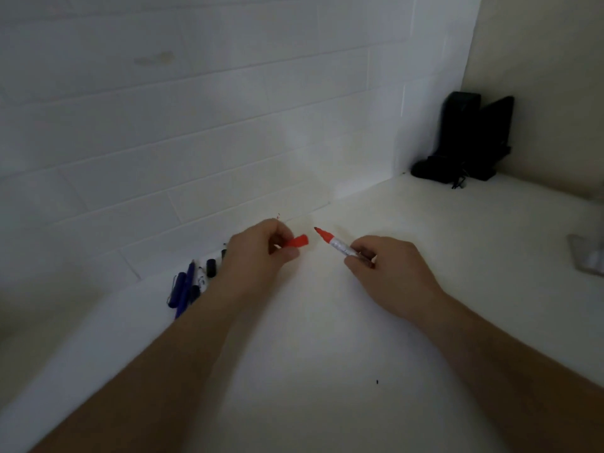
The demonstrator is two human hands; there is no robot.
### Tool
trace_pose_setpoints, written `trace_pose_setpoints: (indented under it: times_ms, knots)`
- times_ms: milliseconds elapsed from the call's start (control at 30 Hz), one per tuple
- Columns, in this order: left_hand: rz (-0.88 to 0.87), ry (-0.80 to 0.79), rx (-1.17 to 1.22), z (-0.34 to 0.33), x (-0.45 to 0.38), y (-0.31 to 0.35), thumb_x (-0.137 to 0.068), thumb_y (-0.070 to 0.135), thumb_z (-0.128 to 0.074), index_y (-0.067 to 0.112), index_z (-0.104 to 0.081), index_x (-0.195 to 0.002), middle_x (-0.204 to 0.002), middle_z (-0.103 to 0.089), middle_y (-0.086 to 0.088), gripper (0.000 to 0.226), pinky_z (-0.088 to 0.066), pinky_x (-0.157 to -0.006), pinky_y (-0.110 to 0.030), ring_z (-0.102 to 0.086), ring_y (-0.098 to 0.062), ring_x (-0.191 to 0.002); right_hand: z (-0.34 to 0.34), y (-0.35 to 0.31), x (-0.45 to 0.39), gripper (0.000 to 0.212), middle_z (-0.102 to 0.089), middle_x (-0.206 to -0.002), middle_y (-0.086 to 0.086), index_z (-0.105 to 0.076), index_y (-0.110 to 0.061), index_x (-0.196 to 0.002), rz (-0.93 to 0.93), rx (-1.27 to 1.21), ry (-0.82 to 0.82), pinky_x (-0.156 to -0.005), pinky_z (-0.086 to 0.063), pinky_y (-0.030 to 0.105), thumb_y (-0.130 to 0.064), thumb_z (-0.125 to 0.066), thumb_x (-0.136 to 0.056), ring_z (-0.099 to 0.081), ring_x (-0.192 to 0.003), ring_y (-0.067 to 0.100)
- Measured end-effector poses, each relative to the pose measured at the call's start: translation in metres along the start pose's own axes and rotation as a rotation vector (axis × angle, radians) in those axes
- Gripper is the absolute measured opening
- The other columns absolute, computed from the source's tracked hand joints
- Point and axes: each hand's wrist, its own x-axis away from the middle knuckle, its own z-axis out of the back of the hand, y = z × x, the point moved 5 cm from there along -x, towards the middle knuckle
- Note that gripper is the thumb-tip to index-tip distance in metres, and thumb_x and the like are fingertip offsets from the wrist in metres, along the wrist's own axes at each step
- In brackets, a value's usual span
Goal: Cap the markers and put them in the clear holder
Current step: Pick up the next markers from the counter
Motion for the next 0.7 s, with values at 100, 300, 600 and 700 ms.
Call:
trace_pose_setpoints:
  times_ms: [100, 300, 600, 700]
  knots:
    - [0.018, 0.009, 0.376, -0.022, 0.007, 0.007, -0.083, 0.016, -0.079, 0.033, -0.073, -0.097, -0.09, -0.075, 0.012, 0.023, -0.053, -0.076, -0.025, -0.069, -0.006, -0.081, 0.006, 0.006, -0.001, 0.015, -0.066, -0.092, -0.011, -0.067, -0.029, -0.11, 0.0, -0.089, 0.051, -0.074, -0.044, 0.026, -0.028, -0.064, -0.095, -0.058, -0.079, 0.011]
    - [0.109, 0.088, 0.48, -0.034, 0.012, -0.004, -0.08, 0.007, -0.077, 0.028, -0.074, -0.082, -0.081, -0.076, 0.006, 0.022, -0.052, -0.066, -0.029, -0.065, -0.005, -0.069, 0.007, 0.01, -0.003, 0.02, -0.06, -0.098, -0.006, -0.059, -0.028, -0.1, 0.018, -0.125, 0.082, -0.068, -0.034, 0.006, -0.01, -0.064, -0.095, -0.05, -0.083, 0.006]
    - [0.075, 0.094, 0.418, -0.032, 0.012, -0.001, -0.08, 0.005, -0.078, 0.026, -0.073, -0.082, -0.08, -0.075, 0.018, 0.021, -0.051, -0.068, -0.013, -0.068, 0.004, -0.073, 0.006, 0.002, 0.0, 0.018, -0.057, -0.09, -0.005, -0.065, -0.019, -0.095, 0.158, -0.024, 0.074, -0.069, -0.036, 0.01, -0.004, -0.072, -0.087, -0.051, -0.08, 0.012]
    - [0.065, 0.09, 0.389, -0.034, 0.012, -0.002, -0.08, 0.009, -0.079, 0.028, -0.073, -0.084, -0.083, -0.075, 0.018, 0.021, -0.054, -0.073, -0.02, -0.069, 0.001, -0.077, 0.005, 0.007, -0.001, 0.019, -0.056, -0.09, -0.006, -0.065, -0.023, -0.095, 0.144, 0.015, 0.08, -0.069, -0.04, 0.019, -0.008, -0.073, -0.087, -0.051, -0.08, 0.013]
